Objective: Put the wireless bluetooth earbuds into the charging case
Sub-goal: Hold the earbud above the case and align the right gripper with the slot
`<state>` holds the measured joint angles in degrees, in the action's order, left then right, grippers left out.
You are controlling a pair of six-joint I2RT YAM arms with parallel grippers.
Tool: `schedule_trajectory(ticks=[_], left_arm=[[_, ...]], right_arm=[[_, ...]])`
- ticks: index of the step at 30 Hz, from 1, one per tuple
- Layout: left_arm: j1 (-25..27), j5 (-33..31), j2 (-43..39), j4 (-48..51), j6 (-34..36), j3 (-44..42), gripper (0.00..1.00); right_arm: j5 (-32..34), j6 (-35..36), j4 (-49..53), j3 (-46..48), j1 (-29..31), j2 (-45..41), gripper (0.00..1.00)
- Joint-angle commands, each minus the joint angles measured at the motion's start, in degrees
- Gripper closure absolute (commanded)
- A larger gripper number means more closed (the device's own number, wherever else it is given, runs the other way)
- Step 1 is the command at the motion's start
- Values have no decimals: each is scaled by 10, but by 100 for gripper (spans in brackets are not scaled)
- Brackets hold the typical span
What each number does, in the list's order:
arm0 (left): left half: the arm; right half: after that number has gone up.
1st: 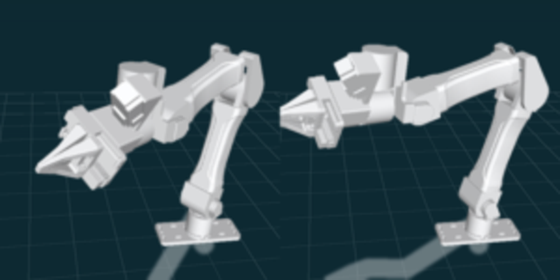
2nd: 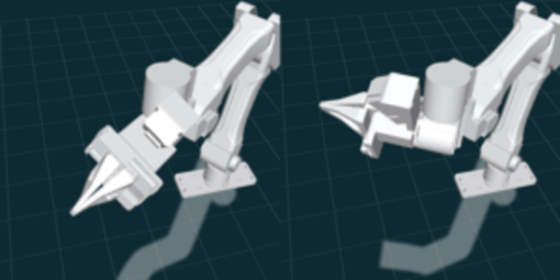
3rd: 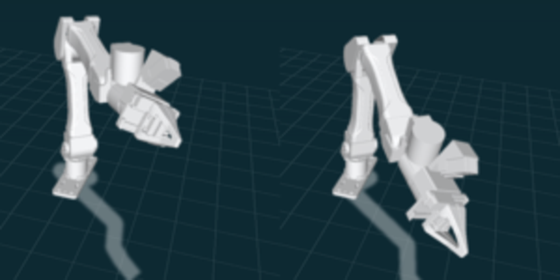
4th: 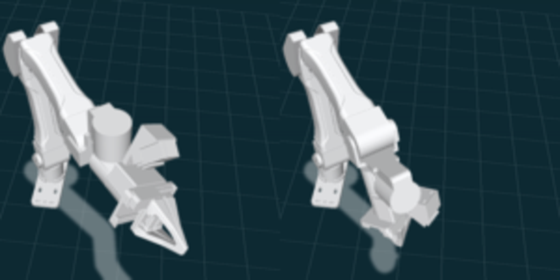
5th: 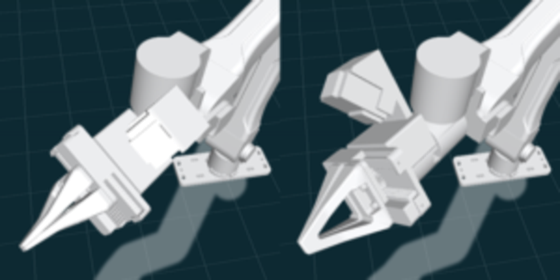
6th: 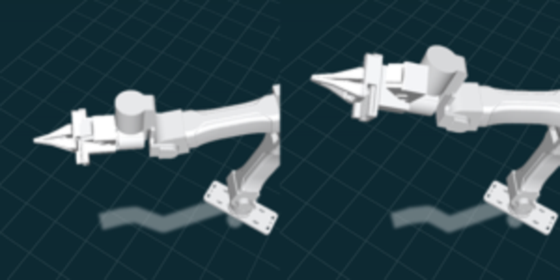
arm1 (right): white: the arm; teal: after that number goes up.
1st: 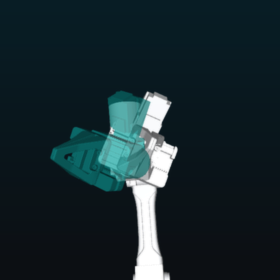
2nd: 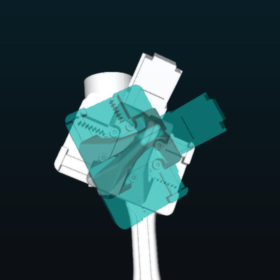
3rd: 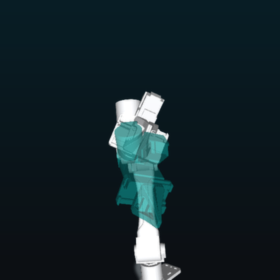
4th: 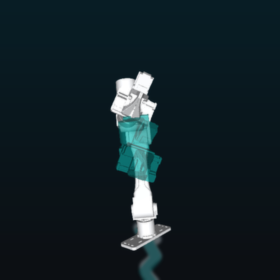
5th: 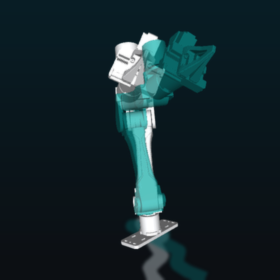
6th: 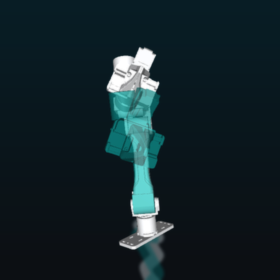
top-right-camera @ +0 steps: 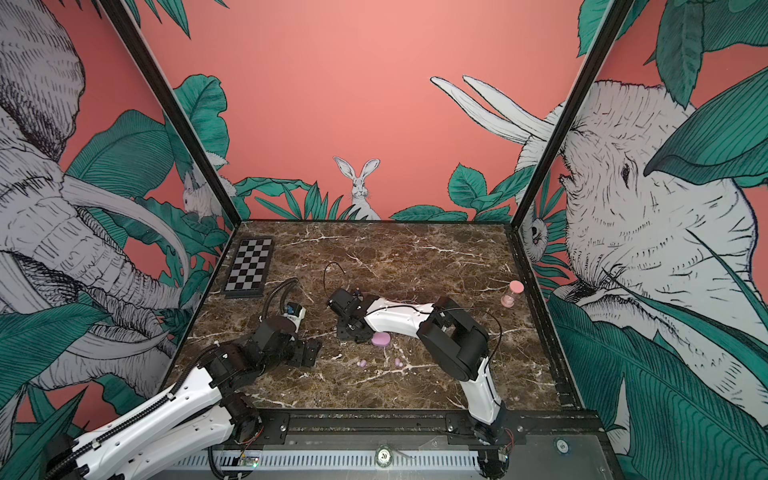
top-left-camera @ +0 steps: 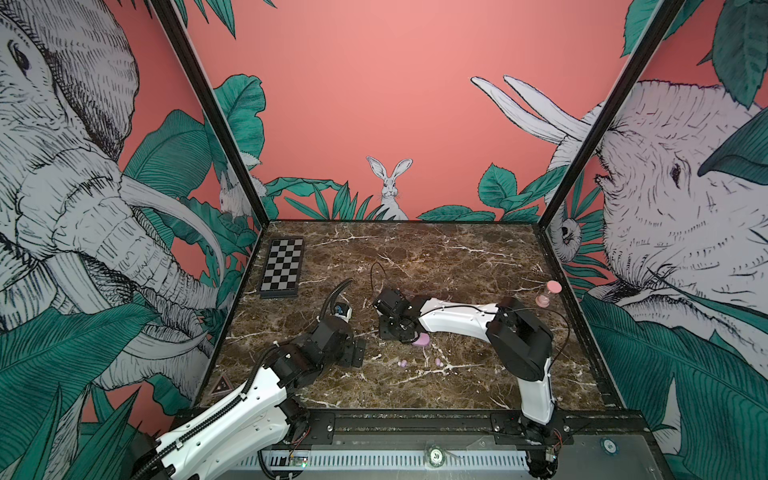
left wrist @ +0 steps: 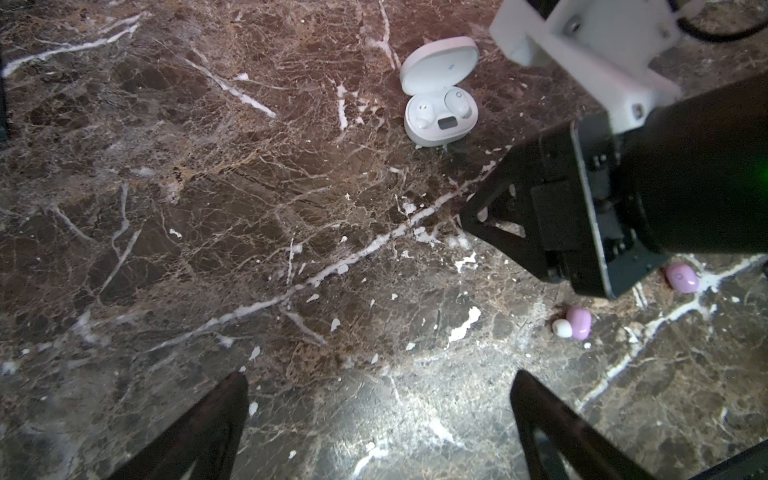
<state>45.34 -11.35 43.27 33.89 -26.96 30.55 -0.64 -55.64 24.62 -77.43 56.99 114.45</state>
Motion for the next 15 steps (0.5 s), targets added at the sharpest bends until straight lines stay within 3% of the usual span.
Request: schedule_trajectory(ticks=[1,15], left_arm=[[4,-5,-5,-1,-2,-1,1],[4,-8,-8,0,-3,-2,1]], right_arm=[[20,-13,4,8,2,-22,65],[-2,-24,-60,51,-1,-52,62]])
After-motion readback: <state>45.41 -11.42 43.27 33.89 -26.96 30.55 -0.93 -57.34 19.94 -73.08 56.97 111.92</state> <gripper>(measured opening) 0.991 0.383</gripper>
